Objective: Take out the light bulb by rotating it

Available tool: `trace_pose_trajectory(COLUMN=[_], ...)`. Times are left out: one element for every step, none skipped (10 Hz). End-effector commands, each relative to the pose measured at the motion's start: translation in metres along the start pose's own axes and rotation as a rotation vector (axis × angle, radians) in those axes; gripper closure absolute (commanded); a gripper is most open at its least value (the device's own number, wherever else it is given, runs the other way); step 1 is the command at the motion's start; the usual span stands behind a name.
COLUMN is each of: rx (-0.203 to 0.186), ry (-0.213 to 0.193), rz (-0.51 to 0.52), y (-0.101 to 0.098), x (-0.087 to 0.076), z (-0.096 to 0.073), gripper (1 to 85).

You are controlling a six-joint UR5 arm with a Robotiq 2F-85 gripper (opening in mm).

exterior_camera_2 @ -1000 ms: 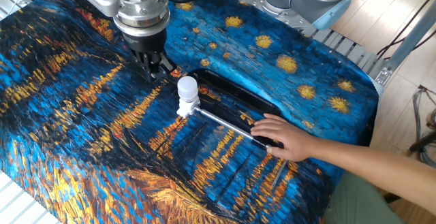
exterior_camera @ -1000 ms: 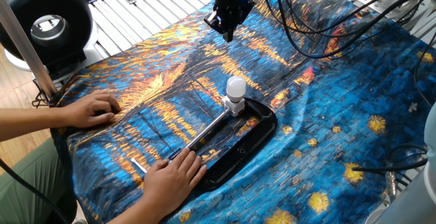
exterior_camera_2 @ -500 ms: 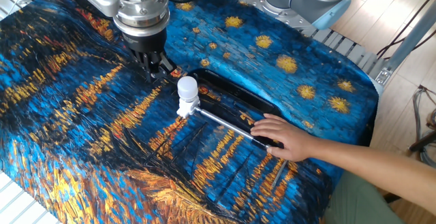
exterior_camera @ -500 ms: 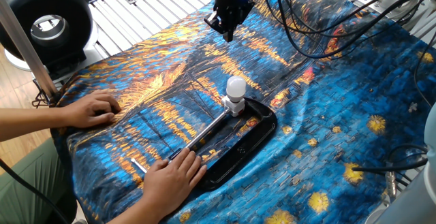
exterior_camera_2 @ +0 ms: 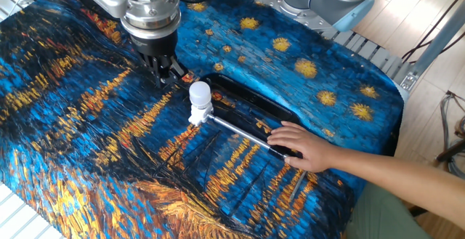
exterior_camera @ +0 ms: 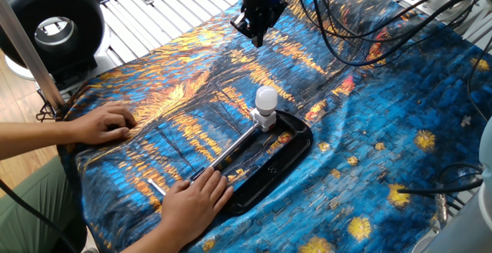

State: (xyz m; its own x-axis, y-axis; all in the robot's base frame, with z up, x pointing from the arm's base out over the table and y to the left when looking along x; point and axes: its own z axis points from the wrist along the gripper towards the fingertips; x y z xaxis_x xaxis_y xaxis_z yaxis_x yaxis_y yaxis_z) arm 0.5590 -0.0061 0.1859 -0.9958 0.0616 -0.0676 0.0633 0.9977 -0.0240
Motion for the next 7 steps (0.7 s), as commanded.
trace_pose_trajectory(rx=[-0.009,-0.008,-0.008,-0.01,-0.019,-0.032,-0.038], ry=[-0.003,-0.003,-0.003,-0.006,-0.008,-0.003,0.001], rz=[0.0,0.003,0.009,0.011,0.01,0.005,-0.016], y=[0.0018,0.0015,0.0016,0.0024,0.0048,0.0081,0.0079], x=[-0.0008,-0.001,-0.0011,-0.002,-0.0027,-0.0012,0.0012], z=[-0.0009,-0.0006,-0.0001,0.0003,0.0011,0.0013,0.0018], gripper=[84.7,84.7,84.7,82.7,82.0,77.7,62.3])
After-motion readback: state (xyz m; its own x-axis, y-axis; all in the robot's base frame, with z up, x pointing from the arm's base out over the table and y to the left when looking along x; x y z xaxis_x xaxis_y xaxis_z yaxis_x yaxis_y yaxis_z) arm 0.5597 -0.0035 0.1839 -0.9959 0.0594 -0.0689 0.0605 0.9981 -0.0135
